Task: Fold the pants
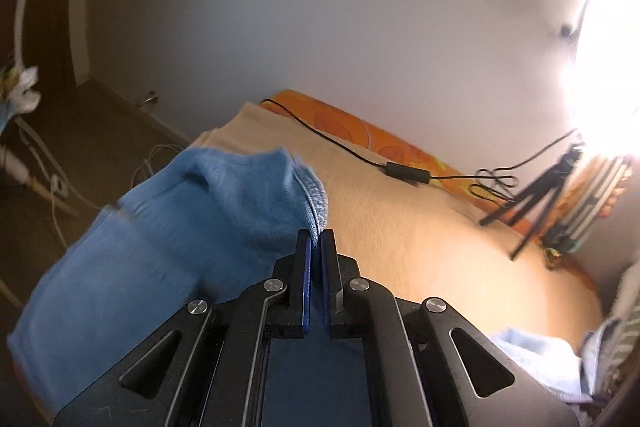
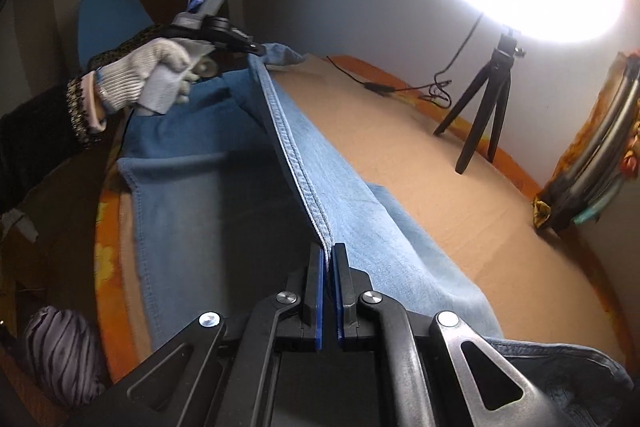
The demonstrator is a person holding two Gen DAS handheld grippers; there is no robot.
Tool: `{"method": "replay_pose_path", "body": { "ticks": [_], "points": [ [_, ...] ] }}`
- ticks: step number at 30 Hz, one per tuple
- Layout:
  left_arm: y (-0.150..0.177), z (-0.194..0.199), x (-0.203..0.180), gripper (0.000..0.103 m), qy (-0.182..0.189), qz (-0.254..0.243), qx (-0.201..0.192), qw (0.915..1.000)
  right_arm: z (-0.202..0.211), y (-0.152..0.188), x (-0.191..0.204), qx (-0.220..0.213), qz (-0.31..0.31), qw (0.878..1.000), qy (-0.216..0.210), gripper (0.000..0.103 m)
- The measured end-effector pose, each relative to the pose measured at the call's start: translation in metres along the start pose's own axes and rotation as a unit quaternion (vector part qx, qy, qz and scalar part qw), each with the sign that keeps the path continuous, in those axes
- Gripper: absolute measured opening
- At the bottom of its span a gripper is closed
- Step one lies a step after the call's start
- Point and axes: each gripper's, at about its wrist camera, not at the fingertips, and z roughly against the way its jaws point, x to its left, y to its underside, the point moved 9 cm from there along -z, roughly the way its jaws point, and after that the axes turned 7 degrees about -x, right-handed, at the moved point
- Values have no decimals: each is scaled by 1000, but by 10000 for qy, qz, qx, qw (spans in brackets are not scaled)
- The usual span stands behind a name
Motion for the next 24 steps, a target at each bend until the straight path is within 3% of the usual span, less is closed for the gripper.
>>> {"method": "replay_pose_path", "body": {
  "ticks": [6,12,20,24],
  "points": [
    [57,60,47,3,59,466,-102,9988,27,12,44,146,260,9993,-216,2],
    [116,82,80,3,4,819,131,9966,30,51,98,603,376,9961,-523,2],
    [141,97,86,5,-20,664,197,9976,18,91,119,1025,231,9929,-549,2],
    [142,111,96,7,-249,361,107,9990,13,96,119,1225,293,9908,-489,4]
  ]
}}
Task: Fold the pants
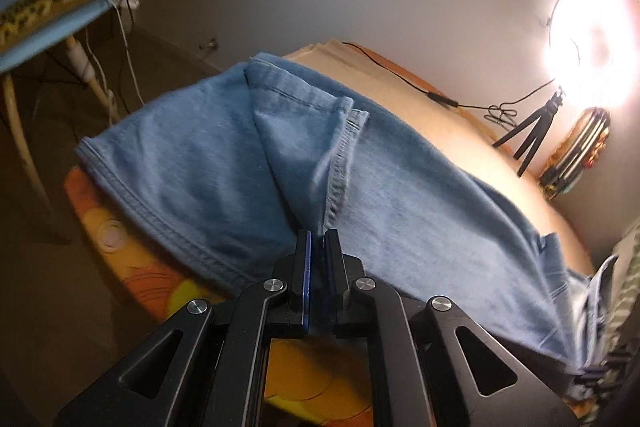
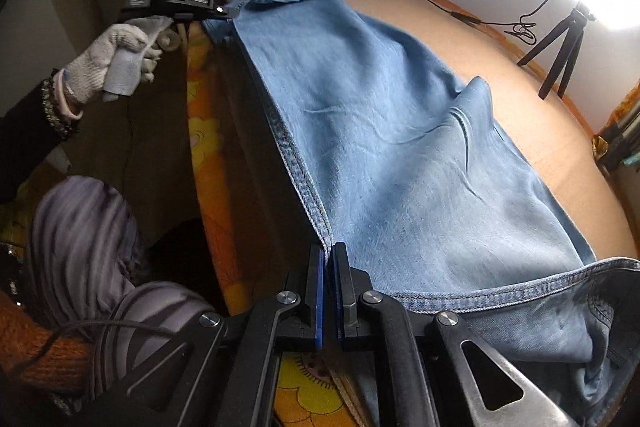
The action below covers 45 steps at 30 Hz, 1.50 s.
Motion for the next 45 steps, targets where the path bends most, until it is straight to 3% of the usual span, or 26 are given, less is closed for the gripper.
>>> {"method": "replay_pose_path", "body": {
  "ticks": [5,7,10,11,14,18,22,26,30,32,34,37,42,45],
  "points": [
    [-8,18,25,11,-111,65,-238,9996,9,-22,-5,-69,-92,9998,-188,36],
    [-11,20,24,17,-87,-88,-253,9996,15,-46,-10,-300,-67,9993,-223,36],
    [-15,18,15,47,-55,-324,-292,9990,20,-84,-19,-659,-105,9974,-278,39],
    [-17,16,9,50,-32,-419,-294,9987,19,-97,-20,-745,-138,9968,-262,40],
    [-20,8,-12,51,-42,-973,-343,9947,8,-144,-30,-998,-240,9942,-321,45],
    [-18,-13,-36,61,-217,-1826,-275,9826,-17,-208,-38,-1227,-410,9905,-461,45],
    [-9,-36,-37,61,-240,-2178,-24,9757,-55,-275,-39,-1393,-385,9882,-498,45],
    [-4,-51,-25,61,-538,-2472,68,9674,-104,-327,-35,-1341,-378,9886,-566,45],
    [-11,-56,-11,64,-652,-2463,-38,9670,-171,-373,-31,-1198,-437,9893,-710,45],
    [-17,-52,-2,56,-760,-2477,-206,9656,-203,-387,-26,-1060,-454,9899,-820,45],
    [-27,-47,14,42,-666,-2049,-319,9760,-240,-400,-17,-878,-402,9914,-880,45],
    [-33,-42,44,35,-702,-1371,-437,9871,-273,-407,-3,-705,-379,9913,-1049,45],
    [-34,-42,64,35,-421,-661,-440,9960,-305,-418,15,-564,-195,9910,-1198,45],
    [-44,-44,72,38,-530,-498,-539,9959,-318,-425,19,-530,-235,9896,-1318,45]
  ]
}}
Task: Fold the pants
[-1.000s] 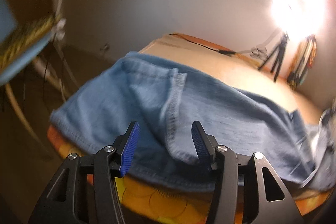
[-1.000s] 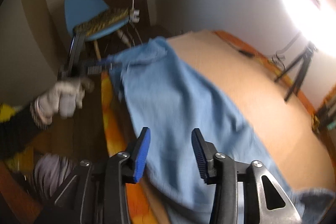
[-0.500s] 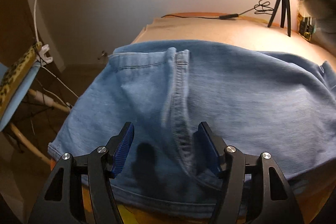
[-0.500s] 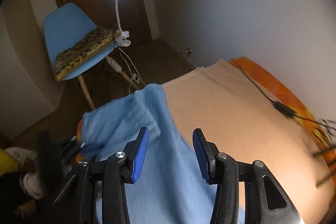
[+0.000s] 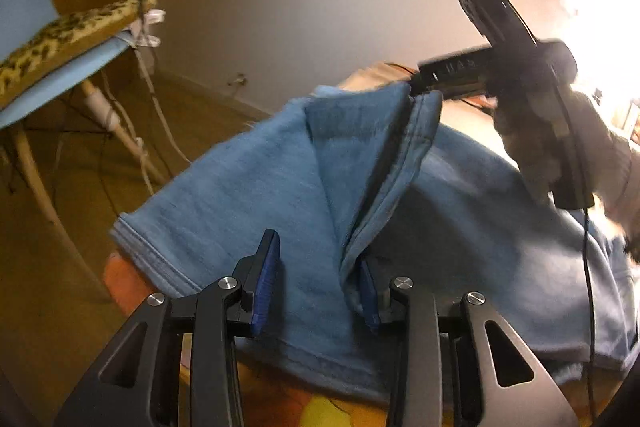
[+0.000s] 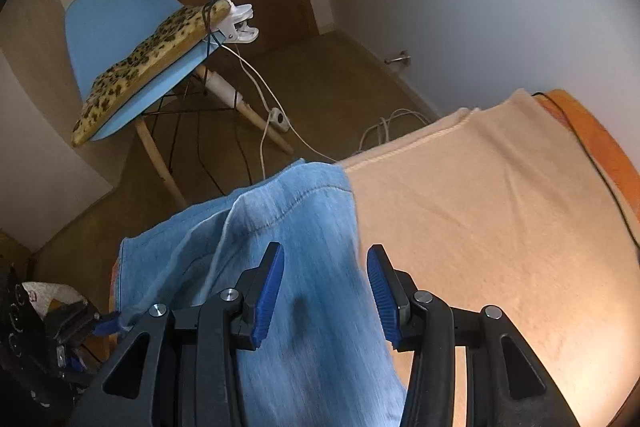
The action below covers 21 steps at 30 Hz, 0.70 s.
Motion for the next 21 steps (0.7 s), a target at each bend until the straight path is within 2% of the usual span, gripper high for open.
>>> {"method": "replay_pose_path", "body": {
  "ticks": [3,5,6,8,10,11,13,16,18,19,20,21],
  "points": [
    [-11,-6,5,39,88,262,-36,9996,-8,-2,2,20,-18,10000,-39,43],
    [-14,-13,3,38,194,307,-28,9993,-12,-2,4,36,1,10000,-36,26],
    [-15,-14,5,38,215,313,-33,9993,-13,-2,6,39,47,10000,-9,23],
    [-14,-13,6,8,279,268,-72,9992,-12,-3,12,-15,238,9997,111,10],
    [-12,-10,11,7,430,374,-116,9983,-8,-5,14,-69,445,9983,359,7],
    [-12,-8,13,6,500,445,-124,9977,-6,-7,14,-109,517,9977,435,2],
    [-12,-6,17,5,640,581,-156,9961,1,-13,19,-238,635,9963,525,0],
    [-16,-3,20,5,778,688,-239,9943,15,-27,35,-464,802,9948,416,0],
    [-16,2,16,5,778,632,-257,9946,14,-33,41,-419,844,9951,306,0],
    [-16,2,15,5,764,550,-272,9952,11,-34,42,-296,772,9963,227,4],
    [-15,5,12,4,740,481,-283,9957,8,-34,39,-254,710,9968,273,29],
    [-14,6,11,4,736,435,-294,9959,4,-36,32,-235,610,9969,443,44]
  ]
}}
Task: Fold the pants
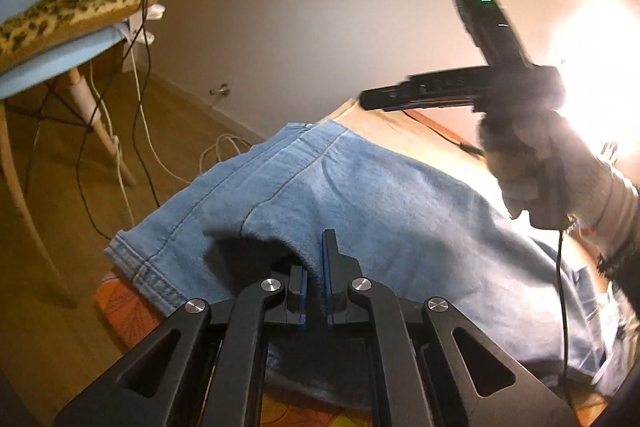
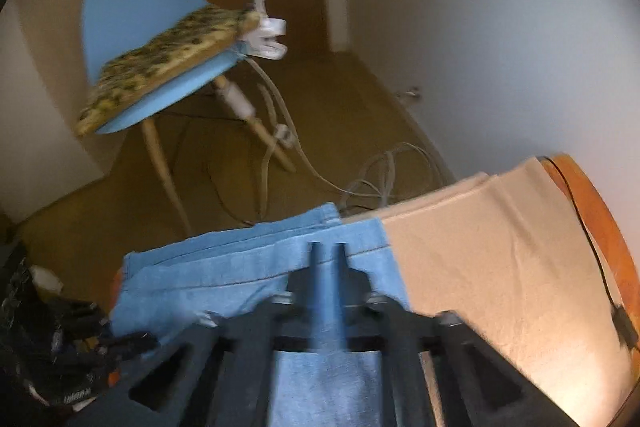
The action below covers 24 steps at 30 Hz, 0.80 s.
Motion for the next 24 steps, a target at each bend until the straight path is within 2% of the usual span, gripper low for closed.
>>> {"method": "replay_pose_path", "body": {
  "ticks": [1,4,7,8,10,11,12,13,14,19,24],
  "points": [
    [1,2,0,4,2,-6,1,10000,-4,1,-5,13,-66,9999,114,62],
    [3,3,3,4,16,58,10,10000,-24,10,-18,364,-397,9985,32,61],
    [6,-1,4,4,-7,34,53,10000,-47,22,-29,686,-419,9963,308,61],
    [6,-2,4,4,-17,9,58,10000,-52,25,-31,769,-430,9955,341,58],
    [8,-3,4,4,-42,-37,54,10000,-61,29,-32,827,-506,9949,269,46],
    [8,-3,4,4,-45,-43,53,10000,-60,27,-32,713,-467,9960,251,28],
    [7,-4,5,4,-40,-31,46,10000,-61,27,-30,701,-470,9963,188,25],
    [7,-3,5,4,-32,-12,30,10000,-59,26,-30,623,-428,9967,299,12],
    [6,-3,5,4,-26,10,3,10000,-58,26,-29,597,-375,9968,375,5],
    [0,4,2,4,52,96,-145,9998,-24,12,-21,-132,-296,9982,503,2],
    [-13,14,5,4,69,124,-323,9994,2,-12,-11,-518,-206,9969,551,1]
  ]
}}
